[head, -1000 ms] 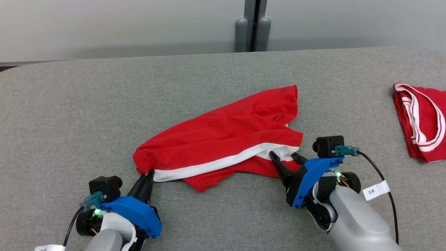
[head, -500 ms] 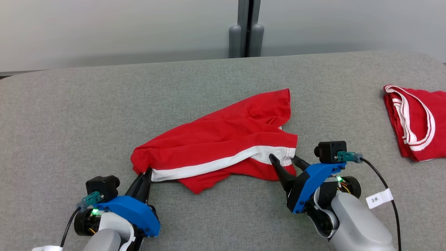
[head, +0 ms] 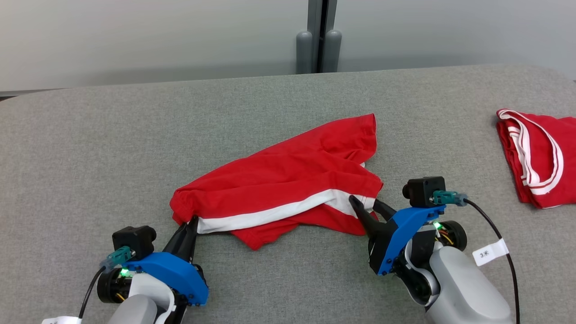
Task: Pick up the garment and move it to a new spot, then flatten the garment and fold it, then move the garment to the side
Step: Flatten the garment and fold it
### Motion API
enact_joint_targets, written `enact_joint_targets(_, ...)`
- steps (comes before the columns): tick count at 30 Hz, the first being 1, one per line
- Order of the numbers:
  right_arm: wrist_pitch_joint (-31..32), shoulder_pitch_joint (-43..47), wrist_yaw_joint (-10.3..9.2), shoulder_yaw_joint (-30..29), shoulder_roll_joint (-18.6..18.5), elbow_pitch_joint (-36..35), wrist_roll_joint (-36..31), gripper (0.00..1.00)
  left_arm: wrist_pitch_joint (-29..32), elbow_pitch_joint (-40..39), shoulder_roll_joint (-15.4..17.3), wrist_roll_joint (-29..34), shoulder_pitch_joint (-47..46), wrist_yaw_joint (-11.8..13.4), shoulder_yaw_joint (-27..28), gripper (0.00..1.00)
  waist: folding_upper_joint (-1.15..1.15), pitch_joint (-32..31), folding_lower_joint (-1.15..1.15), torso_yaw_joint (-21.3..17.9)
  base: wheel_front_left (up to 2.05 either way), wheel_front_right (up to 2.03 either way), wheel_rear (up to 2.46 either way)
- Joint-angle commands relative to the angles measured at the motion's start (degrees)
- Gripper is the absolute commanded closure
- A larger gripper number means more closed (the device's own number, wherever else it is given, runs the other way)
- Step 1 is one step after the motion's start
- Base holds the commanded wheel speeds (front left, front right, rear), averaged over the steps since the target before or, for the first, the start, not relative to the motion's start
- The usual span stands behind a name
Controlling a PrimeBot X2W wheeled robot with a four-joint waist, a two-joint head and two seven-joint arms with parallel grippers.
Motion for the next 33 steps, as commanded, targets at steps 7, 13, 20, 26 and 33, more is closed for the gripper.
enact_joint_targets(7,-2.1,-1.8,0.03,-2.5,-0.1,-1.9,-4.3,1.0,-1.2,-1.8,0.0,-1.2,0.0,-0.1,0.0,1.0,0.0,-0.1,0.01,0.3,0.0,0.0,0.0)
enact_joint_targets(13,-4.5,-2.3,0.03,-6.4,-0.1,-8.9,-9.4,1.0,-3.2,-10.4,0.5,-5.1,0.2,-0.5,1.4,1.0,0.0,-0.8,0.01,0.3,0.0,0.0,0.0)
enact_joint_targets(20,2.4,-1.3,0.03,-10.0,-0.4,-22.9,-14.7,1.0,4.8,-27.7,5.4,-13.3,-0.4,-0.7,0.9,1.0,0.0,0.1,0.01,0.3,0.0,0.0,0.0)
enact_joint_targets(26,7.4,-9.6,0.03,-10.3,-4.2,-27.1,-15.2,1.0,13.9,-33.6,11.0,-19.0,-10.8,-0.6,2.0,1.0,0.0,4.9,0.01,0.1,0.0,0.0,0.0)
enact_joint_targets(33,-0.4,-27.6,0.02,-7.7,-7.9,-19.6,-13.9,1.0,14.6,-27.2,12.7,-17.2,-28.7,-0.6,4.4,1.0,0.0,11.5,0.01,-1.3,0.0,0.0,0.0)
